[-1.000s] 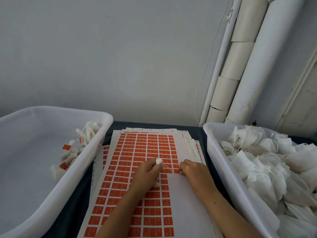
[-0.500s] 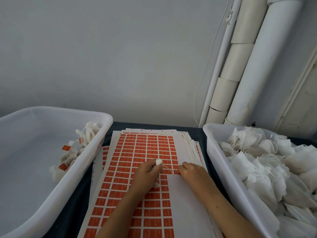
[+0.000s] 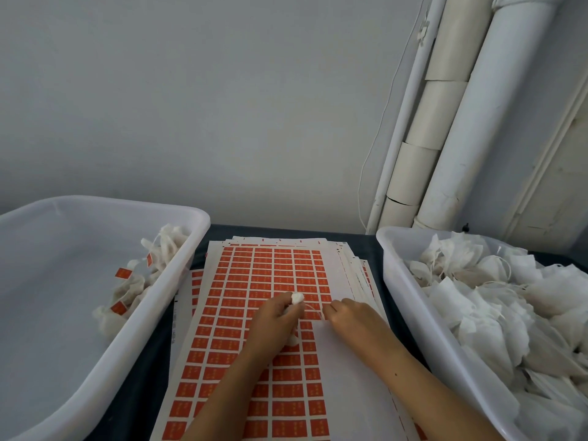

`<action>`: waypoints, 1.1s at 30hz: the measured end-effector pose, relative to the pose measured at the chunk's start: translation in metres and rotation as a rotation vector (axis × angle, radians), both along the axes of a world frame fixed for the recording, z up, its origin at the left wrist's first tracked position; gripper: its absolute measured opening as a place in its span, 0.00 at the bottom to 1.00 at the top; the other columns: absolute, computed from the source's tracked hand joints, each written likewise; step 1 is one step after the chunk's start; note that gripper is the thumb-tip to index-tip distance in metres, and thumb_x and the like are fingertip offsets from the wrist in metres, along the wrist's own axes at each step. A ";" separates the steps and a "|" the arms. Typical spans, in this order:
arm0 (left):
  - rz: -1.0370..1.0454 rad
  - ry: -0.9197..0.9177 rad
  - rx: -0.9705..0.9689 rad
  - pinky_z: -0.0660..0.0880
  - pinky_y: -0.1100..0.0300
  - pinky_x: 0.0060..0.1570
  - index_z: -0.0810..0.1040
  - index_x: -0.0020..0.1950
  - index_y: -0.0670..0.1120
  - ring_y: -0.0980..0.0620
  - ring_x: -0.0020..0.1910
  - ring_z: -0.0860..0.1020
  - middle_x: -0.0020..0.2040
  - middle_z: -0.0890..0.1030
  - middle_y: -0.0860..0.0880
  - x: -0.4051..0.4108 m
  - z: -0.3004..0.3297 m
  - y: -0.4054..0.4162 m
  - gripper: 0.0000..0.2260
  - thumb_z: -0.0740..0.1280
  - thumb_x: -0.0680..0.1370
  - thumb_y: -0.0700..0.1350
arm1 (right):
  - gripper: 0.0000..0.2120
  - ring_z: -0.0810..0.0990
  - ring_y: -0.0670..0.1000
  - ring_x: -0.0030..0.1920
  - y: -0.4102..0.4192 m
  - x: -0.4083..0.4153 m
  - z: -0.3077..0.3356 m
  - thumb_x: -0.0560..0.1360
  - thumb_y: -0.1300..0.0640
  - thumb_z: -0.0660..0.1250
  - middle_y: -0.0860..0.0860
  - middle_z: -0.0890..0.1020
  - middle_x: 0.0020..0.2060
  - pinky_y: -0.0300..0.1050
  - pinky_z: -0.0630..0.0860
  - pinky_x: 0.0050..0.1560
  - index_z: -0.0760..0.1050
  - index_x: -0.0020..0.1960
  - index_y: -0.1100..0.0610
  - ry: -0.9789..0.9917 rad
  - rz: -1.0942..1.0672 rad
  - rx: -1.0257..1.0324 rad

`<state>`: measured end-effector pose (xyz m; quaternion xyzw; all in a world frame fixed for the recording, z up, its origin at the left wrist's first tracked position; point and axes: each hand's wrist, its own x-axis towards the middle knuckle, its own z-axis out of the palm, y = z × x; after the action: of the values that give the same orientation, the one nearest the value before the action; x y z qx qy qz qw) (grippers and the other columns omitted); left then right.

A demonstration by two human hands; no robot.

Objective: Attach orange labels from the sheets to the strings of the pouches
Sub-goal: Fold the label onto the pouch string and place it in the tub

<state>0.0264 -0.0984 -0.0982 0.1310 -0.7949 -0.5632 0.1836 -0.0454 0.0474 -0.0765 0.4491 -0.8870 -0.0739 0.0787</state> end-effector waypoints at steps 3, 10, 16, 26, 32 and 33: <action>0.002 0.003 0.009 0.72 0.72 0.29 0.75 0.38 0.50 0.60 0.25 0.76 0.30 0.76 0.53 0.001 0.000 -0.001 0.11 0.61 0.80 0.49 | 0.21 0.77 0.50 0.60 0.002 0.000 0.002 0.79 0.51 0.60 0.50 0.74 0.65 0.41 0.70 0.63 0.64 0.71 0.53 -0.022 -0.023 -0.036; -0.007 0.003 0.026 0.73 0.70 0.30 0.75 0.39 0.48 0.59 0.26 0.76 0.30 0.76 0.52 0.001 0.000 -0.002 0.12 0.61 0.80 0.49 | 0.20 0.77 0.50 0.60 0.002 -0.005 0.012 0.78 0.53 0.62 0.50 0.74 0.64 0.40 0.71 0.62 0.66 0.70 0.54 -0.109 -0.105 -0.005; -0.003 0.011 0.019 0.73 0.71 0.31 0.74 0.37 0.50 0.59 0.27 0.75 0.30 0.76 0.53 0.002 0.000 -0.001 0.12 0.61 0.80 0.49 | 0.15 0.76 0.56 0.57 0.000 -0.013 0.010 0.81 0.54 0.53 0.56 0.77 0.59 0.49 0.72 0.55 0.72 0.62 0.57 -0.102 0.015 0.033; 0.001 0.013 0.024 0.72 0.73 0.29 0.75 0.38 0.50 0.61 0.25 0.76 0.29 0.76 0.55 0.003 0.000 0.000 0.11 0.61 0.80 0.49 | 0.21 0.77 0.50 0.59 -0.001 0.000 0.008 0.78 0.53 0.63 0.48 0.74 0.66 0.42 0.71 0.62 0.65 0.70 0.51 -0.023 0.053 -0.013; -0.011 0.015 0.042 0.72 0.71 0.29 0.75 0.38 0.49 0.60 0.25 0.76 0.29 0.76 0.53 0.003 0.001 -0.001 0.11 0.62 0.80 0.48 | 0.21 0.77 0.50 0.59 0.000 -0.005 0.009 0.78 0.52 0.63 0.49 0.74 0.65 0.41 0.72 0.61 0.65 0.69 0.52 -0.066 -0.035 -0.006; -0.011 0.015 0.041 0.73 0.70 0.30 0.75 0.38 0.49 0.59 0.26 0.76 0.29 0.76 0.53 0.003 0.000 -0.001 0.12 0.61 0.80 0.48 | 0.21 0.77 0.50 0.59 0.000 -0.006 0.008 0.78 0.53 0.63 0.49 0.74 0.65 0.41 0.72 0.60 0.66 0.69 0.53 -0.064 -0.045 0.000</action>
<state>0.0293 -0.0991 -0.0977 0.1260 -0.7826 -0.5812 0.1840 -0.0515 0.0477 -0.0680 0.4313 -0.8988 -0.0613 0.0487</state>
